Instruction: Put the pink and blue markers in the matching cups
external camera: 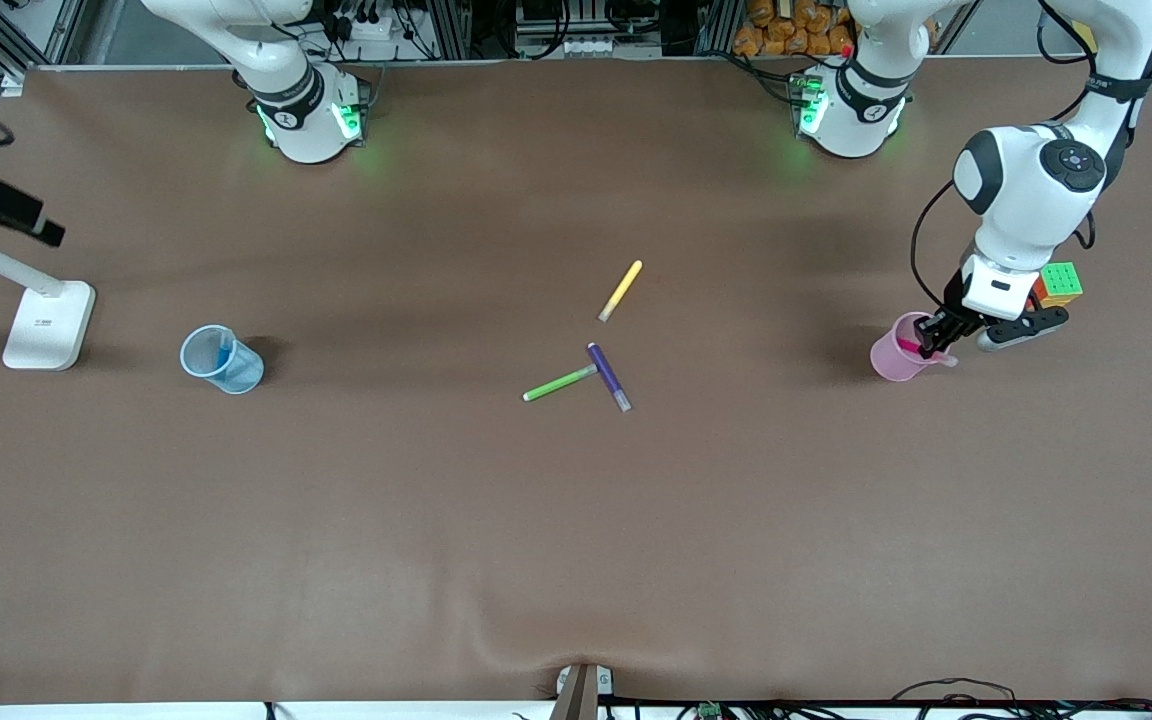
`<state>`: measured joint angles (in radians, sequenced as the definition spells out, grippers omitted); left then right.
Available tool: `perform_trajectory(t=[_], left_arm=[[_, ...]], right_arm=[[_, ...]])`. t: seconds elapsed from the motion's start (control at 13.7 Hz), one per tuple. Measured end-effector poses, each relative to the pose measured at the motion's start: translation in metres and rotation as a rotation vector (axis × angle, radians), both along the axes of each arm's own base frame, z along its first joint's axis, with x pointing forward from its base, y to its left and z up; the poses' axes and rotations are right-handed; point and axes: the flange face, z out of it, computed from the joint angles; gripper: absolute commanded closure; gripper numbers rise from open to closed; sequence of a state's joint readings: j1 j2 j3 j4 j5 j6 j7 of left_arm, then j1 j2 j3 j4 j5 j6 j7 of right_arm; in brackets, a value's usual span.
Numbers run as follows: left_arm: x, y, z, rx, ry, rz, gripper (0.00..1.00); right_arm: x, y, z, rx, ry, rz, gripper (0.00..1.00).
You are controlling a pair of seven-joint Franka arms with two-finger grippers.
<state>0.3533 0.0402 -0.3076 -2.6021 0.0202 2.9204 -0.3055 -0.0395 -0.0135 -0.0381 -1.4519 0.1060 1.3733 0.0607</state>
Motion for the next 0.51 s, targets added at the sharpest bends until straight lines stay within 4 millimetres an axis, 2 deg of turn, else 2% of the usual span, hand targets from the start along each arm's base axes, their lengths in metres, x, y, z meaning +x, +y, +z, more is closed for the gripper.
perform_trajectory(t=[0.15, 0.22, 0.51], left_arm=[[-0.0002, -0.0002, -0.0015, -0.001, 0.003, 0.0, 0.03], [-0.0003, -0.0003, -0.0025, -0.002, 0.005, 0.0, 0.0], [-0.0004, -0.0005, -0.0046, -0.004, 0.009, -0.001, 0.0]], right_arm=[[-0.0115, -0.0002, -0.0014, -0.014, -0.005, 0.029, 0.0], [-0.0127, 0.0004, -0.0011, -0.033, -0.009, 0.038, 0.0], [-0.0118, 0.0072, -0.001, -0.105, -0.01, 0.065, 0.0]])
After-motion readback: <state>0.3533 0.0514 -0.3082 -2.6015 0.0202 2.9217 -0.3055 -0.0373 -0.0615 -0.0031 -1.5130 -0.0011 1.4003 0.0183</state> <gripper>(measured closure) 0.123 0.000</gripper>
